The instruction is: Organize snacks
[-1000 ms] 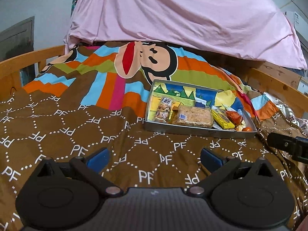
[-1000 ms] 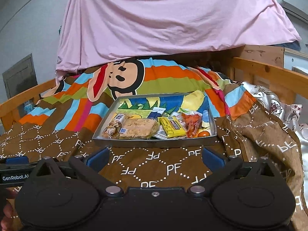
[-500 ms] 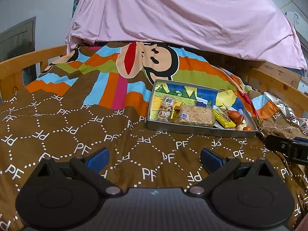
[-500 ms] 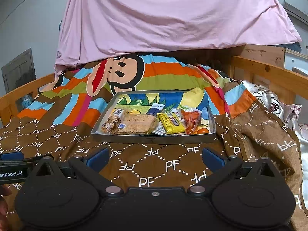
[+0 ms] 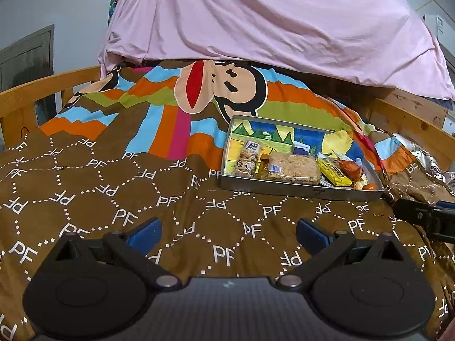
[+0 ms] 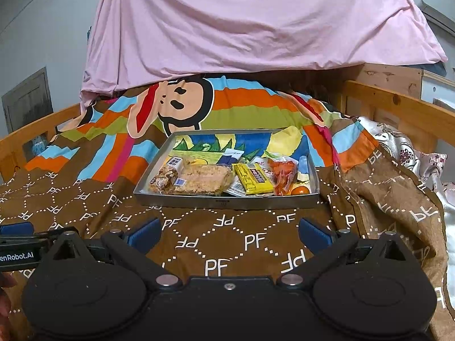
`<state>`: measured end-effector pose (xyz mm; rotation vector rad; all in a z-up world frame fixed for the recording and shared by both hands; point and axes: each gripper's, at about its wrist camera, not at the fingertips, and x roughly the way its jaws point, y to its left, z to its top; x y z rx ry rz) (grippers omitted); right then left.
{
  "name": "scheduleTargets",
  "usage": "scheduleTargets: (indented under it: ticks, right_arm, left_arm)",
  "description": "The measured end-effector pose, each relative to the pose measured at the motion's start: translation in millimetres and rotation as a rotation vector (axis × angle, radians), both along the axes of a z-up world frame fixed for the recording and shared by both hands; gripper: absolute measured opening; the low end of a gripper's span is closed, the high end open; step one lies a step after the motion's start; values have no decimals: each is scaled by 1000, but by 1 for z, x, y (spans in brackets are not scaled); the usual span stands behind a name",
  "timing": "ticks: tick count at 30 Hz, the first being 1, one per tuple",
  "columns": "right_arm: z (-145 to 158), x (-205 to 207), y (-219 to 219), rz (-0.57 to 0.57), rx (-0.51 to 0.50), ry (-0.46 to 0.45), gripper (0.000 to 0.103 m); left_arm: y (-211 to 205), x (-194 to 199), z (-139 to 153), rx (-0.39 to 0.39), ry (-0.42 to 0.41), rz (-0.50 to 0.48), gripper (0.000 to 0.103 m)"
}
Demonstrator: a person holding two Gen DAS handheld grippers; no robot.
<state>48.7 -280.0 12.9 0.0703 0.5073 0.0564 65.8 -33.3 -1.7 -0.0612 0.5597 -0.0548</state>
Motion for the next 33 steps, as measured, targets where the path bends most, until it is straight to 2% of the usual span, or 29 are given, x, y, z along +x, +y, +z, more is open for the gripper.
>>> scheduleTargets:
  ticks: [8, 15, 22, 33]
  right_arm:
    - [-2, 0, 1, 6, -3, 6, 102]
    - [-2, 1, 2, 17, -9, 12, 102]
    - [-2, 2, 3, 29, -13, 18, 102]
    - [-4, 5, 8, 48, -30, 41, 102]
  left_arm:
    - [0, 0, -1, 0, 8, 6, 102]
    - [-3, 1, -4, 51, 23, 30, 102]
    - [1, 3, -7, 32, 45, 51, 102]
    - [-3, 3, -12, 48, 60, 29, 102]
